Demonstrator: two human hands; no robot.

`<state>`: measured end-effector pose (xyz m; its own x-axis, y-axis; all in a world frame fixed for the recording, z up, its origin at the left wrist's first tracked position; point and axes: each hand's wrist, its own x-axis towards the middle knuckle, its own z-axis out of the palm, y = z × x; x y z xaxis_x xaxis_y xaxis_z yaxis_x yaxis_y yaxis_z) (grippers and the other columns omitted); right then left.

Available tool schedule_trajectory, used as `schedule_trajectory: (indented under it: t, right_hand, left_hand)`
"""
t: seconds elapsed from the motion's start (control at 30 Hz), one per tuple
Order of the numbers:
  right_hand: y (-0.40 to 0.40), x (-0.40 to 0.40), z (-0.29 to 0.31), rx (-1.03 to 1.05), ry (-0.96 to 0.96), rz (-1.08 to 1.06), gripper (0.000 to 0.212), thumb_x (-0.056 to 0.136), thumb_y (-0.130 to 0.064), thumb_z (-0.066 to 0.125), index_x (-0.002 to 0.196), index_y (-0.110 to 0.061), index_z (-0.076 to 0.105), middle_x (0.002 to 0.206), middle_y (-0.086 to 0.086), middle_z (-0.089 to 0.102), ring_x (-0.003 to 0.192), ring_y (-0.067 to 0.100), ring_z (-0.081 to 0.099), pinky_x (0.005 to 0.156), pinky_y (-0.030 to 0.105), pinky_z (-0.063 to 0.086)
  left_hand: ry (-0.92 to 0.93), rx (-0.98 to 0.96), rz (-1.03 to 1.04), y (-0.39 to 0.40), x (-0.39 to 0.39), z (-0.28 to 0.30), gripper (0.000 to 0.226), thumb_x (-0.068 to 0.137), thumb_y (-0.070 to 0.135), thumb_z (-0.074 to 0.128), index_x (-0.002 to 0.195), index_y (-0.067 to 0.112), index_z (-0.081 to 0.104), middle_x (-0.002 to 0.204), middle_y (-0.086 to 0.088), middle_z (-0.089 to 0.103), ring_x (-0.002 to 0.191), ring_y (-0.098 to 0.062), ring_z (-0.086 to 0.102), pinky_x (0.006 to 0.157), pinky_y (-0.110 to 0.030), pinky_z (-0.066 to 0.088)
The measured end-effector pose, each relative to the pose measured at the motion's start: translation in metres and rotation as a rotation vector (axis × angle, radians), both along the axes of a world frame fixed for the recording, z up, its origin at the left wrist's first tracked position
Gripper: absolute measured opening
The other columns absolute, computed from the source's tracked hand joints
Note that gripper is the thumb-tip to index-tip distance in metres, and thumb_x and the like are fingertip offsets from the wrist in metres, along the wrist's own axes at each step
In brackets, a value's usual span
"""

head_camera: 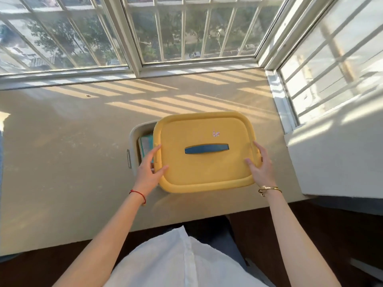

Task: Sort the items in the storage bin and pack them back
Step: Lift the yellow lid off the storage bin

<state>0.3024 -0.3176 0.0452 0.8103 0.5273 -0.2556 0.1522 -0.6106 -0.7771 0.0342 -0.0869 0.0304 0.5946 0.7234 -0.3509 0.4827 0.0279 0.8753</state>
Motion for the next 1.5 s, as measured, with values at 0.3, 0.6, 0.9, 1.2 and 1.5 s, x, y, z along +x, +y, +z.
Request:
schedule_trajectory:
  t: [0.3,0.6,0.9,1.2,1.5]
  right_hand:
    - [-0.131,0.063,-0.009,-0.066,0.031,-0.035,0.058,0.09,-0.02,0.066,0.141,-0.033,0.042,0.139,0.003,0.043,0.129,0.023,0.041,0.108,0.047,0.038]
    - [-0.204,0.141,-0.062,-0.153,-0.011,0.06,0.055,0.092,-0.017,0.061,0.143,-0.022,0.04,0.136,0.01,0.041,0.125,0.022,0.039,0.11,0.04,0.033]
    - [-0.202,0.177,-0.142,-0.198,0.007,0.151,0.058,0.091,-0.012,0.062,0.144,-0.018,0.039,0.141,0.012,0.037,0.133,0.024,0.035,0.115,0.038,0.027]
    - [-0.197,0.188,-0.197,-0.254,-0.071,0.216,0.061,0.091,-0.012,0.06,0.146,-0.019,0.036,0.136,0.013,0.04,0.127,0.025,0.041,0.107,0.024,0.025]
    - [-0.2,0.176,-0.209,-0.436,-0.248,0.244,0.06,0.095,-0.02,0.057,0.149,-0.018,0.032,0.143,0.017,0.037,0.134,0.032,0.035,0.113,0.042,0.031]
  left_hand:
    - [-0.006,-0.085,-0.029,-0.119,0.075,-0.016,0.07,0.085,0.016,0.07,0.134,0.055,0.038,0.14,0.002,0.042,0.123,-0.023,0.051,0.097,-0.051,0.05]
    - [0.117,-0.053,-0.003,-0.21,0.147,-0.057,0.068,0.086,0.016,0.069,0.138,0.045,0.036,0.14,0.005,0.042,0.126,-0.017,0.045,0.106,-0.048,0.042]
    - [0.274,-0.065,0.025,-0.225,0.179,-0.123,0.067,0.09,0.013,0.064,0.145,0.035,0.033,0.146,-0.003,0.039,0.131,-0.023,0.04,0.11,-0.046,0.036]
    - [0.349,-0.019,0.091,-0.235,0.193,-0.168,0.061,0.092,0.014,0.062,0.146,0.027,0.037,0.149,-0.004,0.039,0.136,-0.024,0.036,0.113,-0.042,0.029]
    - [0.421,0.132,0.062,-0.241,0.197,-0.18,0.06,0.089,0.012,0.066,0.143,0.017,0.042,0.146,-0.012,0.043,0.135,-0.03,0.039,0.113,-0.041,0.029]
